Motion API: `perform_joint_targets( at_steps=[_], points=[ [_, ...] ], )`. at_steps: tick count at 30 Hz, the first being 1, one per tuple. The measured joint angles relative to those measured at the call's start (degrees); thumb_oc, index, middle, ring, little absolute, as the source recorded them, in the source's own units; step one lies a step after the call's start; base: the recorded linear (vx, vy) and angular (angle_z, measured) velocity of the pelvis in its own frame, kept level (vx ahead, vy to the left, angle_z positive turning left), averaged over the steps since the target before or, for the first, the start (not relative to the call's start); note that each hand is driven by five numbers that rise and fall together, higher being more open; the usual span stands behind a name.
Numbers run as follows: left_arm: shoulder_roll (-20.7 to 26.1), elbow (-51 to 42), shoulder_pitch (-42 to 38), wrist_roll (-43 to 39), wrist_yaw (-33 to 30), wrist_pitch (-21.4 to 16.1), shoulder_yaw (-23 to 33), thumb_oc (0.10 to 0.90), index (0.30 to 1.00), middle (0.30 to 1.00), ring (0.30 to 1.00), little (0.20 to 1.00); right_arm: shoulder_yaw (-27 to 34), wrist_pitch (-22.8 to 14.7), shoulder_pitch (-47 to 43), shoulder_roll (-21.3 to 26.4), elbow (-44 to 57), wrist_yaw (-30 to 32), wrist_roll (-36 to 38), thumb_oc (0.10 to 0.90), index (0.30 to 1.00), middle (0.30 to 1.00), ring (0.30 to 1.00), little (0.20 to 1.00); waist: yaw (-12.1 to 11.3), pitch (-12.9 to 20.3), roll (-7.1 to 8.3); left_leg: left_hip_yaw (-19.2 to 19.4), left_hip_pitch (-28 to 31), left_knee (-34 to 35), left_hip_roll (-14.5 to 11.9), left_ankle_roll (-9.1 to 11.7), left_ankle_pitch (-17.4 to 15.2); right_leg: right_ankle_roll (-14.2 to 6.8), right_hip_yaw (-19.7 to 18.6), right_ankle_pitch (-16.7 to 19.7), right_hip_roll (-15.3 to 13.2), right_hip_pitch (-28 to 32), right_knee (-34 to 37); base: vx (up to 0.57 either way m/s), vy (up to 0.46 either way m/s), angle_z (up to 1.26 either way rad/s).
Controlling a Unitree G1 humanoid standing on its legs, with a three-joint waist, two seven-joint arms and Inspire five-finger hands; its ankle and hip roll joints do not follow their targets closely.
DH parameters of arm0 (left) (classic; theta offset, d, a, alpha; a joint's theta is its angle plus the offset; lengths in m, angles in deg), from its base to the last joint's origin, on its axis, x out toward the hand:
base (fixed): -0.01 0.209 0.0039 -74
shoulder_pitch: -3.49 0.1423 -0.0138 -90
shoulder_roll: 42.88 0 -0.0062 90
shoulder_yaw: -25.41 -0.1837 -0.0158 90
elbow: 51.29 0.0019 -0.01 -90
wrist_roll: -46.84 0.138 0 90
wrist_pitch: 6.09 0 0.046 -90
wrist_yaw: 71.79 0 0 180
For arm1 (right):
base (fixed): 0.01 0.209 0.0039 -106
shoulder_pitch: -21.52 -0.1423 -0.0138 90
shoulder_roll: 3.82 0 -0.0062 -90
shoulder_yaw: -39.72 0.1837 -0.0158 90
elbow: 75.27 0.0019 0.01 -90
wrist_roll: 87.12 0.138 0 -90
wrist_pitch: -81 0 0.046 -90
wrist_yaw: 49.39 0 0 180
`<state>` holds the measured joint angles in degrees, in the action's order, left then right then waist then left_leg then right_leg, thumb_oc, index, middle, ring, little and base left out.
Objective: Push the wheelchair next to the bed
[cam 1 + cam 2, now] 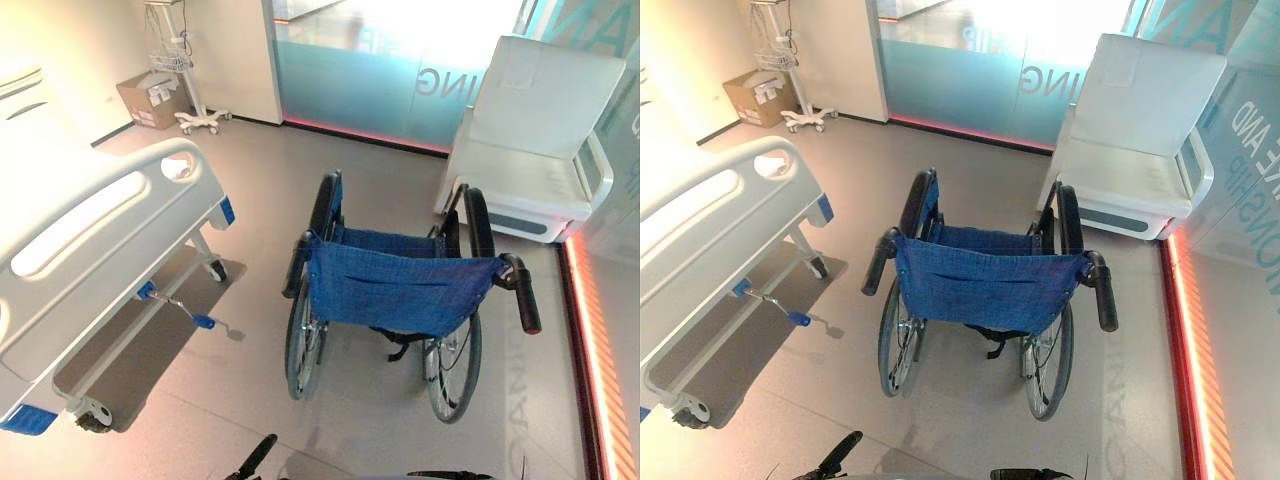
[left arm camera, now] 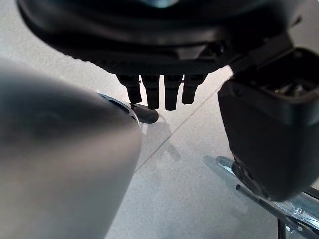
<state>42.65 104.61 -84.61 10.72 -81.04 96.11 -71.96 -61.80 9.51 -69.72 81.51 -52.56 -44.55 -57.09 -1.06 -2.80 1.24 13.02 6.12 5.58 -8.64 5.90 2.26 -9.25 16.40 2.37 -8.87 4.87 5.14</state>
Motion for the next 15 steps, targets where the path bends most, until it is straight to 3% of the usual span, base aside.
perform_joint_targets(
  at_steps=[15],
  points=[
    [0.15, 0.50, -0.15, 0.54, 1.38, 0.72, 0.05, 0.800, 0.900, 0.900, 0.900, 0.900, 0.00, -1.19, -0.16, -0.03, -1.06, -1.69, -0.63, 0.800, 0.900, 0.900, 0.900, 0.900, -0.16, 0.10, -0.05, -0.07, 0.63, 0.01, -0.01, 0.00, 0.00, 0.34, 0.10, -0.21, -0.02, 0.72, 0.19, 0.00, 0.000, 0.00]
  ],
)
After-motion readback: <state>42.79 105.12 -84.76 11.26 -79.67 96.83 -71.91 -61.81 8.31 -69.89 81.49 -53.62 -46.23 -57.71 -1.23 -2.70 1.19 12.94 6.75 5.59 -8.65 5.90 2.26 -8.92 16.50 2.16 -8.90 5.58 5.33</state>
